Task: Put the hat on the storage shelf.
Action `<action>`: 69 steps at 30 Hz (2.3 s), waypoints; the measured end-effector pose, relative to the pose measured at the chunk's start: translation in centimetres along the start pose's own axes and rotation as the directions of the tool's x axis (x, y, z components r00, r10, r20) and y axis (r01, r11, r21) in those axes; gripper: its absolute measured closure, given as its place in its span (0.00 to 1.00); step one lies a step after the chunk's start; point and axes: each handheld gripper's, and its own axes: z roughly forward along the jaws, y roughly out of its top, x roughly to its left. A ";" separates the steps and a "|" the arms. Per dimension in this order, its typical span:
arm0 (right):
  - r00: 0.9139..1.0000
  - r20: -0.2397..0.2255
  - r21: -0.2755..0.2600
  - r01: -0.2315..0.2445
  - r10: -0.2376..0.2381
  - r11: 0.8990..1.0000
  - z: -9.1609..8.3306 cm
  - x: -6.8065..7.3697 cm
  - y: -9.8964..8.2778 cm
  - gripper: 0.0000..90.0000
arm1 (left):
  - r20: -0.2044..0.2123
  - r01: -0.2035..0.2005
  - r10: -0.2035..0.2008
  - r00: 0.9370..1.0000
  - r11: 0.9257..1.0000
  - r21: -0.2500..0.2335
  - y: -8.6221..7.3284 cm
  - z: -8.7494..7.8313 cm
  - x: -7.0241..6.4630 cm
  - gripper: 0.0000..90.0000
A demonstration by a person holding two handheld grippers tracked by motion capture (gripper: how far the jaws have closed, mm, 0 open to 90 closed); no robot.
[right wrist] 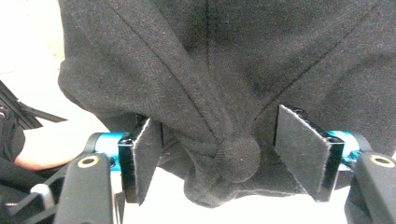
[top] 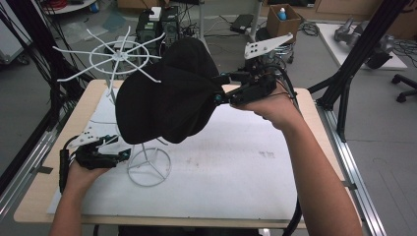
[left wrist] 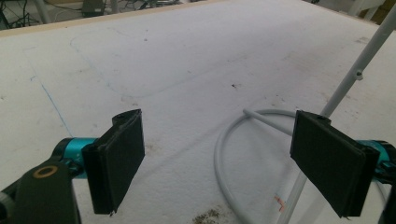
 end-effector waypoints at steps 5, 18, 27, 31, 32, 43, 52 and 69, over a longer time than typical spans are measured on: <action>1.000 0.002 0.001 0.007 -0.007 1.000 0.0 0.1 0.0 0.32 | -0.001 0.002 -0.002 1.000 1.000 -0.002 0.0 0.0 0.0 0.20; 0.998 0.050 0.007 0.024 -0.024 1.000 -0.4 0.4 -0.2 0.22 | 0.000 0.000 0.000 1.000 1.000 -0.001 0.0 0.0 0.0 0.20; 0.997 0.066 0.014 0.030 -0.031 0.999 -0.9 0.6 -0.6 0.16 | -0.002 0.003 -0.003 1.000 1.000 -0.004 0.0 -0.1 0.0 0.20; 0.997 0.072 0.007 0.030 -0.030 1.000 -1.1 0.6 -0.6 0.14 | -0.001 0.003 -0.003 1.000 1.000 -0.003 0.0 -0.1 0.0 0.20; 0.997 0.071 0.005 0.027 -0.028 1.000 -1.2 0.7 -0.6 0.14 | -0.002 0.002 -0.002 1.000 1.000 -0.005 0.0 -0.1 0.0 0.20; 0.995 0.097 -0.014 0.028 -0.026 1.000 -2.0 0.8 -0.8 0.13 | -0.001 0.001 -0.001 1.000 1.000 -0.005 0.0 -0.1 0.0 0.20; 0.989 0.147 -0.052 -0.001 0.009 0.999 -3.9 0.4 -2.5 0.13 | -0.001 0.004 -0.004 1.000 1.000 -0.009 0.1 -0.2 0.0 0.20; 0.960 0.236 -0.087 -0.132 0.149 0.987 -5.8 -0.3 -11.0 0.12 | -0.008 -0.004 0.004 1.000 1.000 -0.003 0.2 -0.3 0.1 0.20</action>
